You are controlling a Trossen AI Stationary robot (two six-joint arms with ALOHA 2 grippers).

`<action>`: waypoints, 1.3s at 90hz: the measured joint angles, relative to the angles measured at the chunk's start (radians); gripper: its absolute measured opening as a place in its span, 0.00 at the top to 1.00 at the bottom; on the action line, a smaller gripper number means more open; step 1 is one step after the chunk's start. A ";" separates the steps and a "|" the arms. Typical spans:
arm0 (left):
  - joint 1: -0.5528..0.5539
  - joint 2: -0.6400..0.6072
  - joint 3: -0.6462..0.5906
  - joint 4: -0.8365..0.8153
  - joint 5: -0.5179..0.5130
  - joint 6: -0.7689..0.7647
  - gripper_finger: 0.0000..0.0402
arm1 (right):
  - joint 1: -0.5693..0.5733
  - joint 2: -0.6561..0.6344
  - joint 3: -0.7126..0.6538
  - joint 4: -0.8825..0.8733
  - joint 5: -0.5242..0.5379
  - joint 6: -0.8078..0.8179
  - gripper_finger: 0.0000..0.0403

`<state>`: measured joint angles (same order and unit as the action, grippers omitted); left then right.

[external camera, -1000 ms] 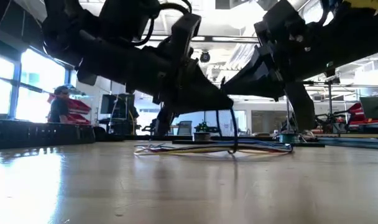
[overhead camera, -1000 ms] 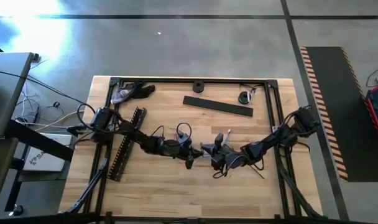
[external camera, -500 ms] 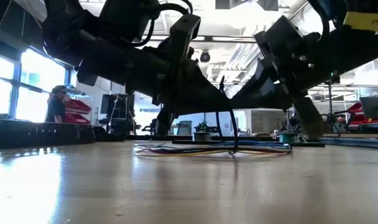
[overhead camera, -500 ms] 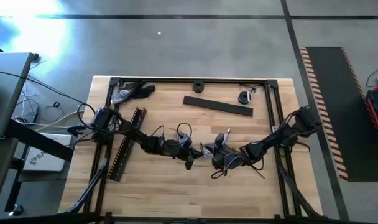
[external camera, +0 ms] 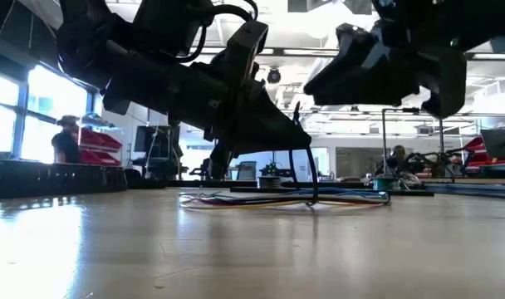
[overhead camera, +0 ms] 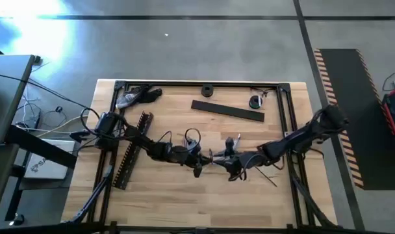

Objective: Ziptie cables
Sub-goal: Insert the cable zip tie into the cable wires

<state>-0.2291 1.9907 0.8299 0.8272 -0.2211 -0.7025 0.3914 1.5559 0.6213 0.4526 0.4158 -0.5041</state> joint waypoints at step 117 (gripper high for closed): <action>0.000 0.001 0.001 -0.001 -0.015 -0.001 1.00 | -0.074 0.042 0.000 0.074 -0.097 -0.005 1.00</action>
<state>-0.2287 1.9916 0.8307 0.8267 -0.2362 -0.7036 0.3174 1.5978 0.6212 0.5266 0.3184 -0.5094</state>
